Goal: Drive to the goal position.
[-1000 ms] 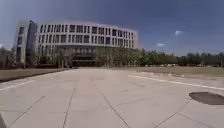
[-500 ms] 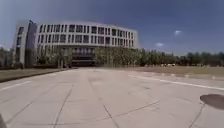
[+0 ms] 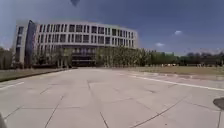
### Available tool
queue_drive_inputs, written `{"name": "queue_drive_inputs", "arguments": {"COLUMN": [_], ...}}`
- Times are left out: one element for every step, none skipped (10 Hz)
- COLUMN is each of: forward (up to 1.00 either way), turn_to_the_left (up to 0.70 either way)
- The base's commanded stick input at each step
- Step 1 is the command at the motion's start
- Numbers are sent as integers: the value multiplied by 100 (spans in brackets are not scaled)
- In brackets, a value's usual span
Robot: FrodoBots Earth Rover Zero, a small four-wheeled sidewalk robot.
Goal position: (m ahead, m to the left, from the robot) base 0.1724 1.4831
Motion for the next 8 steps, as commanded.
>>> {"name": "queue_drive_inputs", "arguments": {"forward": [70, 70, 70, 70, 70, 70, 70, 70], "turn_to_the_left": [1, 1, 1, 1, 1, 1, 1, 0]}}
